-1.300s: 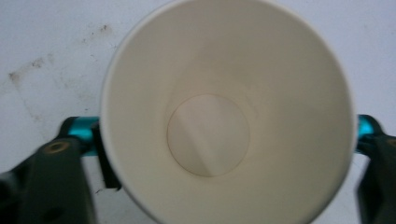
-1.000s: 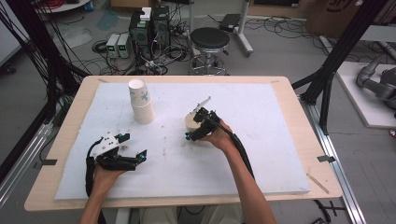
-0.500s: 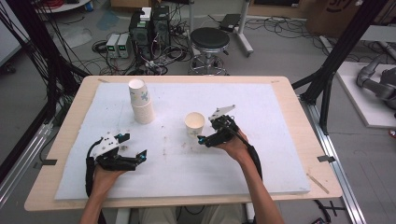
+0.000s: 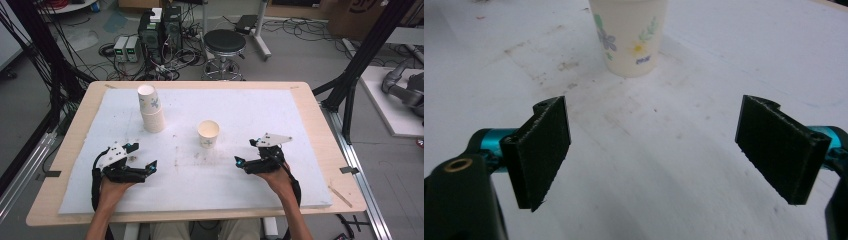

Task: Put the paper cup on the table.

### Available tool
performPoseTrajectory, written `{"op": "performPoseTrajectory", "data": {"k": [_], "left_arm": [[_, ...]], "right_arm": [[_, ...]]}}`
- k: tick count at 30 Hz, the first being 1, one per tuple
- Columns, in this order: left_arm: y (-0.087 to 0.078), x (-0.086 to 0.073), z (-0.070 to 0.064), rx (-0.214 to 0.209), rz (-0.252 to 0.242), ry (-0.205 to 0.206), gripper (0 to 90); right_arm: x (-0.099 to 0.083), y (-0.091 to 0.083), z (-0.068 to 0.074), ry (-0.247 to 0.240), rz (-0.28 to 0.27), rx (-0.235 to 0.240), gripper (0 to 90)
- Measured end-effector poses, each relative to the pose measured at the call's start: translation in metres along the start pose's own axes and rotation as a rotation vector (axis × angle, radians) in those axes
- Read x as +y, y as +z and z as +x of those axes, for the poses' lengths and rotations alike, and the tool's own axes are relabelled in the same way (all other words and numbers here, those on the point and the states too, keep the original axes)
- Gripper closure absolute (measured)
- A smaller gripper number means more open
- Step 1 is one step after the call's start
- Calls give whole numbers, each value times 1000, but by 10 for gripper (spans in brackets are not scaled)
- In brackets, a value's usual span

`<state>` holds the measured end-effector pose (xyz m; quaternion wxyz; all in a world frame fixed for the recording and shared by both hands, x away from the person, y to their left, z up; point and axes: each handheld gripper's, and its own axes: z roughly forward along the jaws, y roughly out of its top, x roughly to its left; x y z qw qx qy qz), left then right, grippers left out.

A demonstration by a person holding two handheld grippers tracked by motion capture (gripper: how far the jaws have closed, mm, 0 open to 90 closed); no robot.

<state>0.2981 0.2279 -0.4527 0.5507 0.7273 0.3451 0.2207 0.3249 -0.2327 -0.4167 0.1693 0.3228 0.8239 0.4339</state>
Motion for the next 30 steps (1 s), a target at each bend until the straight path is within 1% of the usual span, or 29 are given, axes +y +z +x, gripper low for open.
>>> {"op": "performPoseTrajectory", "data": {"k": [2,4,6,9,12,13,15,17,20,23,25,30], "left_arm": [[0,0,-1,3,2,3,28],[-1,0,-1,4,-3,7,28],[-1,0,-1,4,-8,6,29],[-1,-1,0,5,-11,1,29],[-2,-1,-1,9,-20,12,29],[-3,-1,-2,11,-23,14,28],[-3,-1,-2,12,-27,19,29],[-3,-1,-2,13,-30,19,29],[-3,-1,-2,14,-29,15,29],[-3,-2,-2,14,-31,15,29],[-4,-2,-2,14,-34,15,29],[-4,-2,-1,13,-38,9,29]], "right_arm": [[-8,-5,-4,19,-16,2,149],[-16,-9,-7,29,-23,-17,149],[-22,-12,-10,42,-33,-23,149],[-29,-16,-14,45,-49,-27,150],[-35,-17,-17,32,-65,-40,150],[-37,-17,-17,44,-67,-45,150],[-39,-16,-19,50,-74,-45,150],[-40,-15,-20,44,-80,-55,150],[-43,-13,-22,52,-82,-60,150],[-45,-12,-23,56,-97,-61,150],[-47,-10,-23,66,-96,-66,151],[-47,-10,-24,64,-92,-67,151]]}}
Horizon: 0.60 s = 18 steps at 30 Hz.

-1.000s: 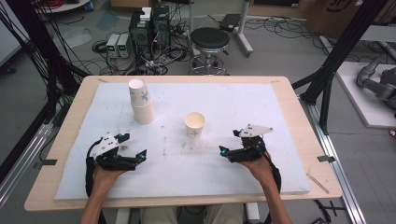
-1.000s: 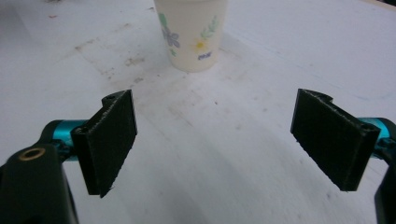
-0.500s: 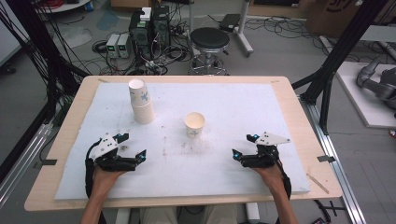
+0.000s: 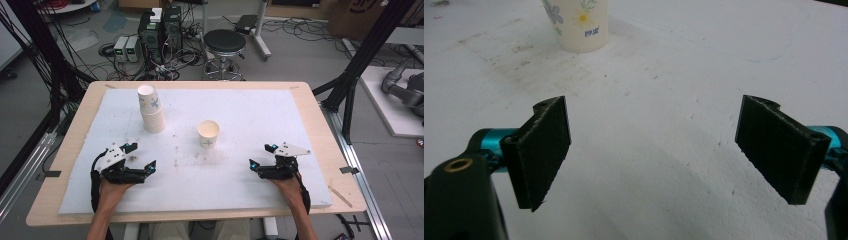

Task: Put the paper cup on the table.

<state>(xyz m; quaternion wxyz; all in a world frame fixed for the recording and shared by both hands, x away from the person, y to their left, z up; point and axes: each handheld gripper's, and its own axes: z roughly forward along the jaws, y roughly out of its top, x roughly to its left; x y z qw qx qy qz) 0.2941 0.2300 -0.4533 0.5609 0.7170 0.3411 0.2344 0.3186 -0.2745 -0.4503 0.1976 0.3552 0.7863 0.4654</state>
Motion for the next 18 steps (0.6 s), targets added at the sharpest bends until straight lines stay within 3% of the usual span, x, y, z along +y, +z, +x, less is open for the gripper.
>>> {"op": "performPoseTrajectory", "data": {"k": [18], "left_arm": [[0,0,1,-6,-6,-10,28]], "right_arm": [[-1,-1,1,-13,-9,5,152]]}}
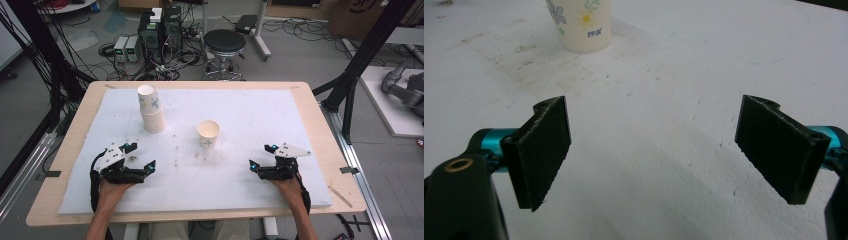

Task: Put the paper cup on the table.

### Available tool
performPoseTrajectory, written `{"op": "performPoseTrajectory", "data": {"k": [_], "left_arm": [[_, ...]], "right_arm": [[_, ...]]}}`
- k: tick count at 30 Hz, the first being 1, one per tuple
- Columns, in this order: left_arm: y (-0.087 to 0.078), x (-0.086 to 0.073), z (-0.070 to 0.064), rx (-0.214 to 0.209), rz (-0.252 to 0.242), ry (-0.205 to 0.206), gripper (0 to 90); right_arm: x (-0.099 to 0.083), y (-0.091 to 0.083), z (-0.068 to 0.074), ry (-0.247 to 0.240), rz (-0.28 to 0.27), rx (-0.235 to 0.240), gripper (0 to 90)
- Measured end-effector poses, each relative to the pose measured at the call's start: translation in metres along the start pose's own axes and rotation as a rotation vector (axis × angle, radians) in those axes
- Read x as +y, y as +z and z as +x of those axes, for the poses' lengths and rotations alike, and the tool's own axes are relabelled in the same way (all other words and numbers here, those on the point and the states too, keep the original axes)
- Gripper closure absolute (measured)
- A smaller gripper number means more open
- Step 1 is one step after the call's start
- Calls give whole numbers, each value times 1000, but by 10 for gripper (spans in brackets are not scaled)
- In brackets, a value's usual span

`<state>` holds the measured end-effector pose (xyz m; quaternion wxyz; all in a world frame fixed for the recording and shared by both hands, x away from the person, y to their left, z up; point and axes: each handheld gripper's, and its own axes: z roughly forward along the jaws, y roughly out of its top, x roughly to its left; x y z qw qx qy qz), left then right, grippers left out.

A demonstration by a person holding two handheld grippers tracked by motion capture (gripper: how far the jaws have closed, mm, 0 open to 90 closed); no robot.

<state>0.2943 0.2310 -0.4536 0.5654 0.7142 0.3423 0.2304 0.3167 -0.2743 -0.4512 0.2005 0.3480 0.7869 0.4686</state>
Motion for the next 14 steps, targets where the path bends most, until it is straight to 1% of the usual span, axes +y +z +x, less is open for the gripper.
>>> {"op": "performPoseTrajectory", "data": {"k": [10,14], "left_arm": [[0,0,0,1,0,0,29],[0,0,0,1,2,1,28]], "right_arm": [[0,0,1,0,0,-8,154],[0,0,1,-9,0,-9,154]]}}
